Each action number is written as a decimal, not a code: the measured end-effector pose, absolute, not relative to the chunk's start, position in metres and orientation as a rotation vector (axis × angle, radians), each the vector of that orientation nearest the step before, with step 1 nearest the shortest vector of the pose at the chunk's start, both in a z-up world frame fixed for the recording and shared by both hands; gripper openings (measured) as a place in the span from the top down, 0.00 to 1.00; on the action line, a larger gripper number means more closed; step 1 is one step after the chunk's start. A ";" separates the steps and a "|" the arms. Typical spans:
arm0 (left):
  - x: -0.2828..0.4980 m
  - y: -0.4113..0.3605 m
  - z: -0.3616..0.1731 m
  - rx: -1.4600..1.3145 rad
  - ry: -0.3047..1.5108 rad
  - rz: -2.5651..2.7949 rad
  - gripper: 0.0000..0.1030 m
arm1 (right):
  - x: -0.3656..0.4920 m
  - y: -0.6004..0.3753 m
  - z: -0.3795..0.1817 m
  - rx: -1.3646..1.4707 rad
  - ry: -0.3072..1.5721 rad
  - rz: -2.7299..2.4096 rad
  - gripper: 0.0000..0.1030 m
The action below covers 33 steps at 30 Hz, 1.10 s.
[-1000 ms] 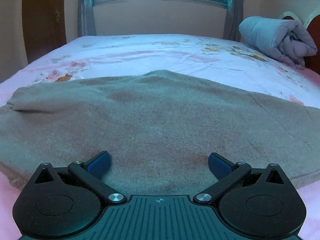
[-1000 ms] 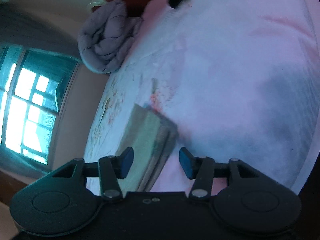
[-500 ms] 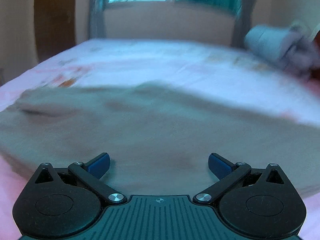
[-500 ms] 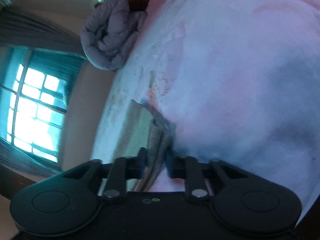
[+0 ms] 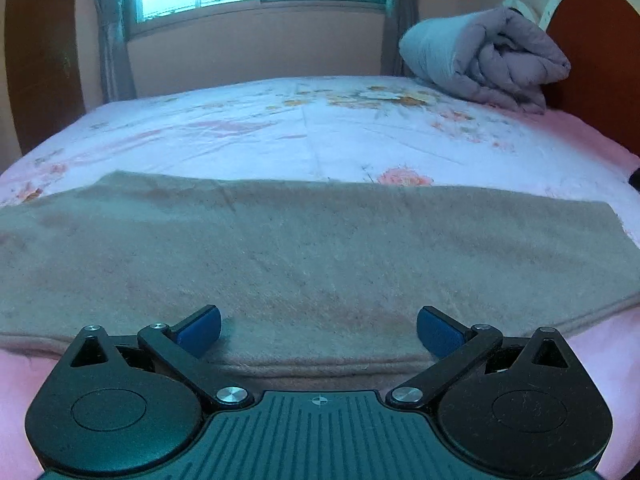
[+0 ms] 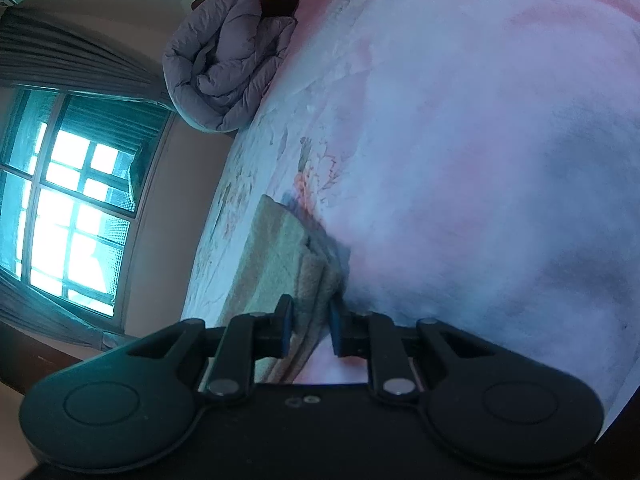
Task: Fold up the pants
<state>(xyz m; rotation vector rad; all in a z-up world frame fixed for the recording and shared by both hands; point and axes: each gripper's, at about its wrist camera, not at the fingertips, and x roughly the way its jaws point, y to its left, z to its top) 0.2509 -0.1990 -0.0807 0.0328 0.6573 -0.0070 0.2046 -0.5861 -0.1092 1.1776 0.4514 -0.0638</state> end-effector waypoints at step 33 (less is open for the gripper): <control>0.221 -0.198 -0.102 0.083 0.616 -0.035 0.00 | 0.216 -0.555 -0.054 0.891 0.510 -0.179 0.93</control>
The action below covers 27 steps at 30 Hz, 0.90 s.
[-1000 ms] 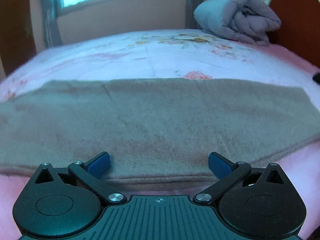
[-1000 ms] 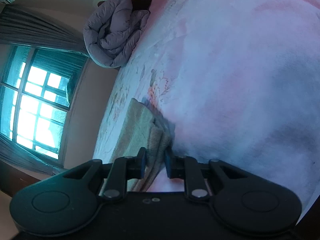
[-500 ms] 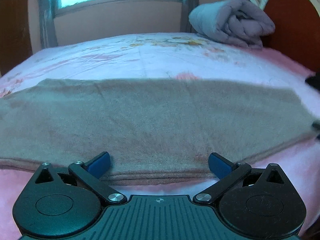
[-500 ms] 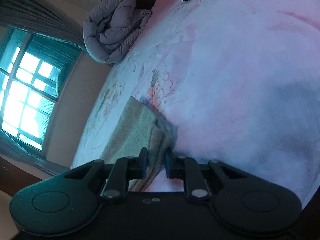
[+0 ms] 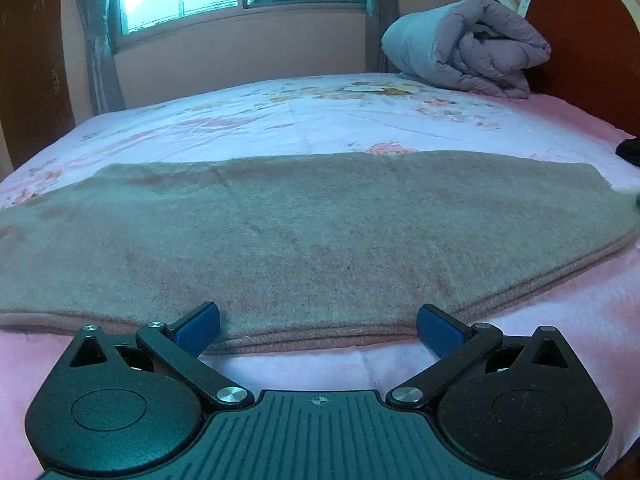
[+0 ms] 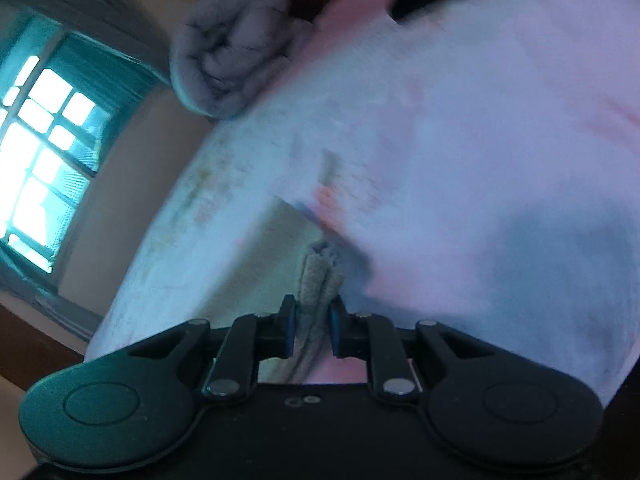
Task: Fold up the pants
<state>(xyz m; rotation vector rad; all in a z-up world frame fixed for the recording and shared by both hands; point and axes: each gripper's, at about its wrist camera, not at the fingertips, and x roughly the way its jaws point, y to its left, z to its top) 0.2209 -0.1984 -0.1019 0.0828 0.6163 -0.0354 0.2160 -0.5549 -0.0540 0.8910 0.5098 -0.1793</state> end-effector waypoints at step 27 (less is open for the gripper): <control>0.117 0.167 -0.033 -0.491 0.447 0.147 0.00 | 0.236 -0.230 -0.012 0.406 0.589 0.436 0.82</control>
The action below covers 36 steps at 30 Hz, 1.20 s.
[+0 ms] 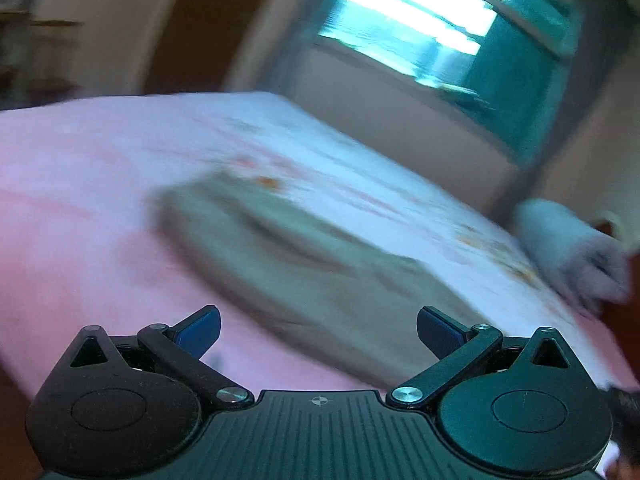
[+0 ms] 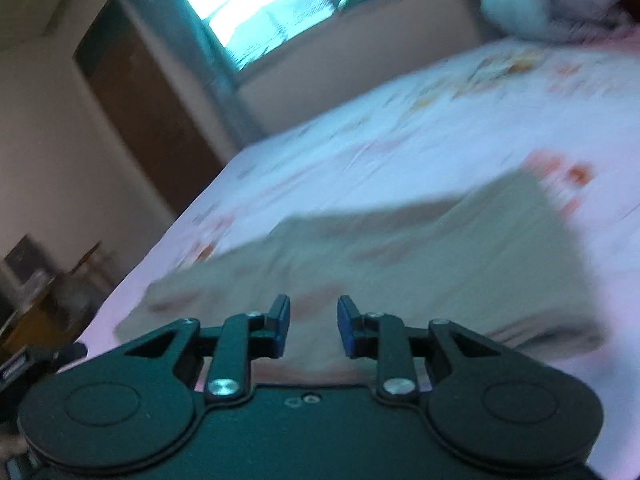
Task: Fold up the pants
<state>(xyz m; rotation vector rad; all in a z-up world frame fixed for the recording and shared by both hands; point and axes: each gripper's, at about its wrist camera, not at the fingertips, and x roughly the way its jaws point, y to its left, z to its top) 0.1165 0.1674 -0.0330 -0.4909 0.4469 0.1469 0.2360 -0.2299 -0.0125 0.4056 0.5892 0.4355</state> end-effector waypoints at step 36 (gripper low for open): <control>0.195 0.010 -0.077 -0.665 0.696 -0.048 0.69 | 0.202 -0.373 -0.028 0.674 0.521 0.237 0.57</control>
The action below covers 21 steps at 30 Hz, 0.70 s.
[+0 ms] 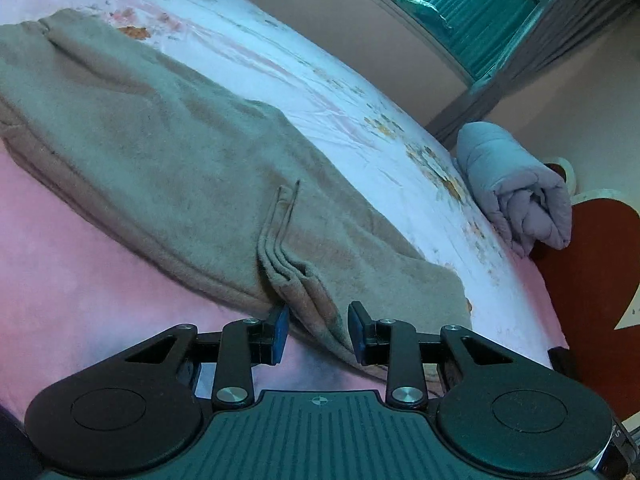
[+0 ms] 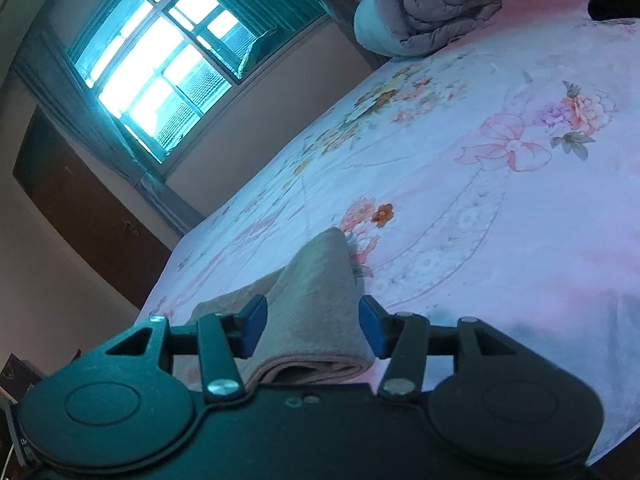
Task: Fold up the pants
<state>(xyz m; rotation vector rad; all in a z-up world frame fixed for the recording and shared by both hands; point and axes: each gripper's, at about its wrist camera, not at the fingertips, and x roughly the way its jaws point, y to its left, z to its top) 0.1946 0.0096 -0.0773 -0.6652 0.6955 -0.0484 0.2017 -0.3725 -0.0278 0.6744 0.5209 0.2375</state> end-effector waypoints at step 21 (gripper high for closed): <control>0.245 0.055 -0.012 -0.592 0.393 -0.354 0.81 | 0.205 -0.374 -0.032 0.697 0.553 0.222 0.51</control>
